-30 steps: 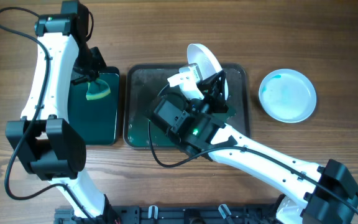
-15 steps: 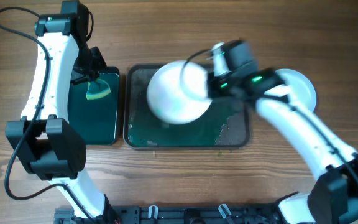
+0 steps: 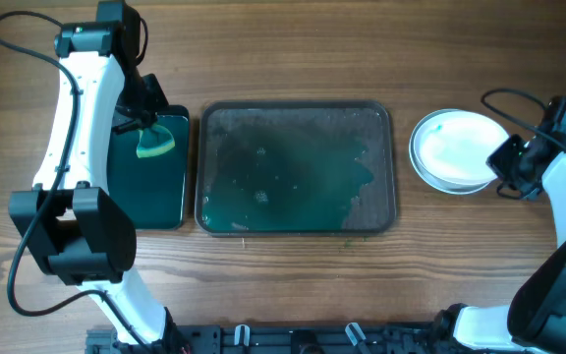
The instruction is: Clean dirty plates on tray and stack at the side
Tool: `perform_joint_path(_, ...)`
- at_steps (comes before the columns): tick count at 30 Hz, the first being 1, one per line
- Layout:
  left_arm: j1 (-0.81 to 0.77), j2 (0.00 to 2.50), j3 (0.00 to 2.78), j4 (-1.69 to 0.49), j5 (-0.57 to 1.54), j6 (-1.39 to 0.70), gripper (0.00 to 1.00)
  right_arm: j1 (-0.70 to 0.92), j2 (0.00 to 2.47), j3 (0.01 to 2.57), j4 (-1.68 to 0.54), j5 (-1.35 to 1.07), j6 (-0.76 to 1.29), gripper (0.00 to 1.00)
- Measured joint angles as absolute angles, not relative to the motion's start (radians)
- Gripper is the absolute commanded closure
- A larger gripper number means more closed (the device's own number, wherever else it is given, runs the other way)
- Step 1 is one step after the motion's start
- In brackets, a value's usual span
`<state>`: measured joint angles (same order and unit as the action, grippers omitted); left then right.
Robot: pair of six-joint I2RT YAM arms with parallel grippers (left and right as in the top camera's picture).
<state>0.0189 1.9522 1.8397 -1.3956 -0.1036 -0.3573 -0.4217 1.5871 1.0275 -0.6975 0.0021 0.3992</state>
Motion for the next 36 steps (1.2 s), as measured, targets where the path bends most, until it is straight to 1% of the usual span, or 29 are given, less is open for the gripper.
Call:
perform_joint_path(1,0.019,1.952,1.84,-1.396,-0.103,-0.357,0.96,-0.422,1.587,1.011,-0.693,0.004,0.399,0.56)
perform_joint_path(2,0.019,1.952,1.839,-1.397,-0.103,-0.357,0.96,-0.422,1.587,1.009,-0.693,0.004,0.396,0.53)
perform_joint_path(4,0.019,1.952,1.839,-1.399,-0.103,-0.357,0.96,-0.421,1.587,1.01,-0.702,-0.023,0.381,0.5)
perform_joint_path(6,0.019,1.952,1.84,-1.406,-0.103,-0.357,0.96,-0.422,1.587,1.027,-0.773,-0.078,0.368,0.48)
perform_joint_path(9,0.019,1.952,1.839,-1.423,-0.104,-0.343,0.96,-0.407,1.555,1.143,-0.896,-0.167,0.297,0.42)
perform_joint_path(10,0.019,1.952,1.839,-1.433,-0.104,-0.327,0.96,-0.388,1.53,1.164,-0.907,-0.189,0.277,0.42)
perform_joint_path(13,0.021,1.952,1.839,-1.459,-0.104,-0.27,0.96,-0.238,1.408,1.192,-0.913,-0.231,0.236,0.41)
perform_joint_path(16,0.028,1.952,1.839,-1.47,-0.104,-0.183,0.96,-0.078,1.375,1.196,-0.912,-0.249,0.229,0.41)
perform_joint_path(18,0.038,1.952,1.812,-1.435,-0.104,-0.145,0.96,-0.023,1.375,1.196,-0.906,-0.253,0.229,0.41)
perform_joint_path(21,0.062,1.952,1.647,-1.288,-0.104,-0.096,0.96,0.019,1.375,1.196,-0.897,-0.254,0.229,0.41)
perform_joint_path(22,0.068,1.952,1.595,-1.234,-0.104,-0.074,0.89,0.021,1.375,1.196,-0.904,-0.255,0.229,0.41)
perform_joint_path(23,0.073,1.953,1.55,-1.189,-0.104,-0.058,0.53,0.021,1.375,1.196,-0.917,-0.255,0.229,0.4)
perform_joint_path(24,0.075,1.953,1.51,-1.161,-0.104,-0.043,0.32,0.021,1.375,1.196,-0.919,-0.255,0.229,0.4)
perform_joint_path(25,0.075,1.953,1.502,-1.152,-0.105,-0.03,0.16,0.021,1.375,1.196,-0.925,-0.255,0.228,0.4)
perform_joint_path(27,0.075,1.953,1.496,-1.136,-0.104,-0.027,0.11,0.021,1.375,1.196,-0.942,-0.255,0.223,0.37)
perform_joint_path(28,0.075,1.953,1.496,-1.136,-0.104,-0.027,0.05,0.021,1.375,1.196,-0.947,-0.255,0.214,0.37)
perform_joint_path(31,0.075,1.95,1.502,-1.182,-0.104,-0.032,0.0,0.021,1.368,1.196,-0.966,-0.255,0.203,0.35)
perform_joint_path(33,0.075,1.896,1.526,-1.23,-0.096,-0.043,0.0,0.021,1.314,1.196,-0.979,-0.255,0.2,0.34)
perform_joint_path(36,0.075,1.662,1.56,-1.242,0.001,-0.05,0.0,0.021,1.139,1.197,-1.033,-0.255,0.176,0.32)
